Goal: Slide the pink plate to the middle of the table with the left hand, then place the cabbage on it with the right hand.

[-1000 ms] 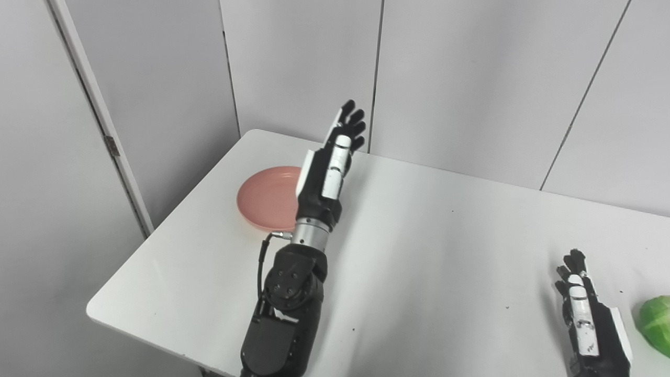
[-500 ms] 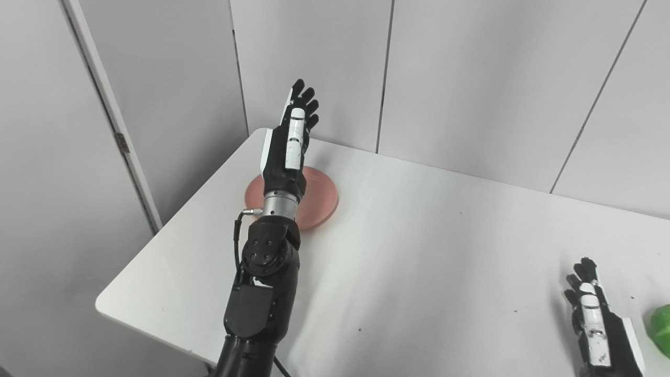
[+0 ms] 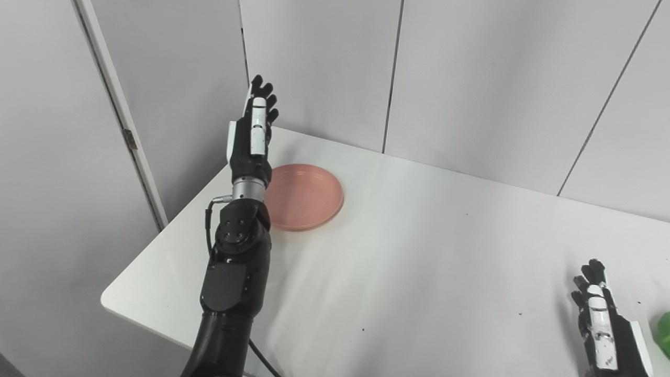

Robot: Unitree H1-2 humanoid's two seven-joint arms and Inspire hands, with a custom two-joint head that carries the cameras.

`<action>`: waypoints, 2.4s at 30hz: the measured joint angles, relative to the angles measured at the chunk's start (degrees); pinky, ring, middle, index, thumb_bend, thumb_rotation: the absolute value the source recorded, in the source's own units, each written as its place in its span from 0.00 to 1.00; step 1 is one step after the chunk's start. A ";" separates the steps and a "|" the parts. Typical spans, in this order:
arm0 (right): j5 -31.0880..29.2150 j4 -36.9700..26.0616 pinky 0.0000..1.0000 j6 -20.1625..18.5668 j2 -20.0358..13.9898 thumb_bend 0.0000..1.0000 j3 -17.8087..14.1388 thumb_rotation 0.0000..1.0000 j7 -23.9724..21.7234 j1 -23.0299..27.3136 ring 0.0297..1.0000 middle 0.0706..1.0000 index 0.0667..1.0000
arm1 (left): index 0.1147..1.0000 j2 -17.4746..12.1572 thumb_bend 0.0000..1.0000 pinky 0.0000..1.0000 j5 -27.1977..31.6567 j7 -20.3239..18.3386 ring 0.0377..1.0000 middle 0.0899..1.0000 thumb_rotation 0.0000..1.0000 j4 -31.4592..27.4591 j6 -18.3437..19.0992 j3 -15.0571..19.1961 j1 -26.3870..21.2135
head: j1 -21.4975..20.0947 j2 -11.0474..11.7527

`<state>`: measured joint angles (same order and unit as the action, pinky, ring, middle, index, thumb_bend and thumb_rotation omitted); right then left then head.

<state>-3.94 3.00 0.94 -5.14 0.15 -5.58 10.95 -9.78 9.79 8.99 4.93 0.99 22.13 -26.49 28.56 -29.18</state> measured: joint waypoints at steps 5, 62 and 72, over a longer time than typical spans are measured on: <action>-0.13 0.00 1.00 -0.54 0.30 0.08 -0.02 1.00 0.07 -0.06 1.00 1.00 1.00 | 0.93 -1.86 0.44 0.94 0.47 0.43 0.94 0.94 1.00 1.96 0.00 1.32 0.00 | 0.09 -0.18; 0.27 -4.16 1.00 -4.90 0.46 0.07 0.19 1.00 -0.18 -0.72 1.00 1.00 1.00 | 0.90 -7.13 0.42 0.95 8.14 -0.99 0.93 0.90 1.00 34.10 -7.70 3.55 -2.59 | -0.09 -1.32; 0.35 -3.85 1.00 -4.87 0.57 0.06 0.14 1.00 0.00 -0.72 1.00 1.00 1.00 | 0.89 -7.01 0.42 0.95 8.23 -2.75 0.93 0.90 1.00 38.42 -11.12 1.72 -4.24 | -0.97 -1.49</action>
<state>-3.59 -0.85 -3.94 -4.57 0.29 -5.58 10.23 -16.79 18.01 6.24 43.35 -10.14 23.85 -30.73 27.60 -30.67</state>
